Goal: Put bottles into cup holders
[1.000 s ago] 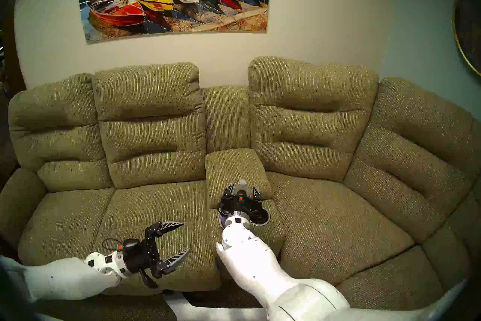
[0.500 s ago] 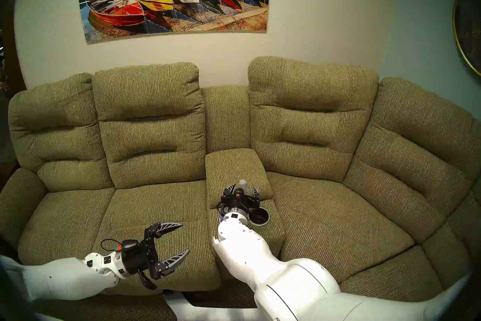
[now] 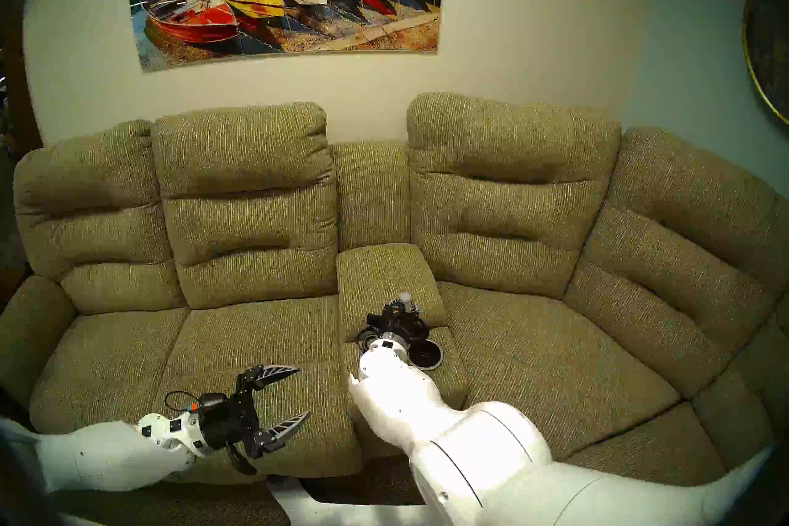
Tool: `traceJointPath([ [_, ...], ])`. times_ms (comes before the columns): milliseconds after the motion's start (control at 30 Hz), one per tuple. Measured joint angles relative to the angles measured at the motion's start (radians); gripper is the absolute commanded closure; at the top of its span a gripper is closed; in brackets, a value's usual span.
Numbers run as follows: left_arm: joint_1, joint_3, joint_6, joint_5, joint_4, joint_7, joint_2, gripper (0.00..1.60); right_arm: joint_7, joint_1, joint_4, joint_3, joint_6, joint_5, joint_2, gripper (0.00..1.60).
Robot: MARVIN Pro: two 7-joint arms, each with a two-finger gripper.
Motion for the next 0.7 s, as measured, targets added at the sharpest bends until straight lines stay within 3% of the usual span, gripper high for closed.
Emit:
traceJointPath([
  [67, 0.000, 0.000, 0.000, 0.000, 0.000, 0.000, 0.000, 0.00, 0.008, -0.001, 0.009, -0.001, -0.029, -0.001, 0.006, 1.36],
  [267, -0.001, 0.000, 0.000, 0.000, 0.000, 0.000, 0.001, 0.00, -0.001, -0.016, 0.012, -0.005, -0.113, -0.015, 0.044, 1.49],
  [500, -0.001, -0.001, 0.000, -0.008, 0.000, 0.000, 0.000, 0.00, -0.030, -0.027, 0.012, 0.011, -0.199, -0.016, 0.080, 1.48],
  [567, -0.001, -0.002, 0.000, -0.012, 0.001, 0.000, -0.002, 0.00, -0.038, -0.028, 0.021, 0.013, -0.228, -0.019, 0.086, 1.60],
  [700, -0.001, -0.004, 0.000, -0.021, 0.002, 0.000, -0.007, 0.00, -0.044, -0.031, 0.055, 0.020, -0.268, -0.020, 0.090, 1.60],
])
